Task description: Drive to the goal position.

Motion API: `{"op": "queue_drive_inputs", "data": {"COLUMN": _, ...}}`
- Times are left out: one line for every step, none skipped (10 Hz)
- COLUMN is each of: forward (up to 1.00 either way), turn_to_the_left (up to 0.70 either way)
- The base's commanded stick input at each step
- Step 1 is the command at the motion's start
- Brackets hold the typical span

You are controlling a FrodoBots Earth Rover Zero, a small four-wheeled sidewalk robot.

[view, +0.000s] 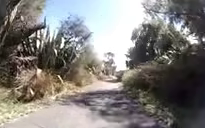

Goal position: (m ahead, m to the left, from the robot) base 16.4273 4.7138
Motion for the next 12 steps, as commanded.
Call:
{"op": "queue_drive_inputs", "data": {"forward": 0.85, "turn_to_the_left": 0.00}}
{"op": "queue_drive_inputs", "data": {"forward": 0.85, "turn_to_the_left": 0.00}}
{"op": "queue_drive_inputs", "data": {"forward": 0.85, "turn_to_the_left": 0.00}}
{"op": "queue_drive_inputs", "data": {"forward": 0.85, "turn_to_the_left": 0.00}}
{"op": "queue_drive_inputs", "data": {"forward": 0.85, "turn_to_the_left": 0.00}}
{"op": "queue_drive_inputs", "data": {"forward": 0.85, "turn_to_the_left": 0.00}}
{"op": "queue_drive_inputs", "data": {"forward": 0.85, "turn_to_the_left": 0.00}}
{"op": "queue_drive_inputs", "data": {"forward": 0.85, "turn_to_the_left": 0.00}}
{"op": "queue_drive_inputs", "data": {"forward": 0.85, "turn_to_the_left": 0.00}}
{"op": "queue_drive_inputs", "data": {"forward": 0.85, "turn_to_the_left": 0.00}}
{"op": "queue_drive_inputs", "data": {"forward": 0.85, "turn_to_the_left": 0.00}}
{"op": "queue_drive_inputs", "data": {"forward": 0.85, "turn_to_the_left": 0.00}}
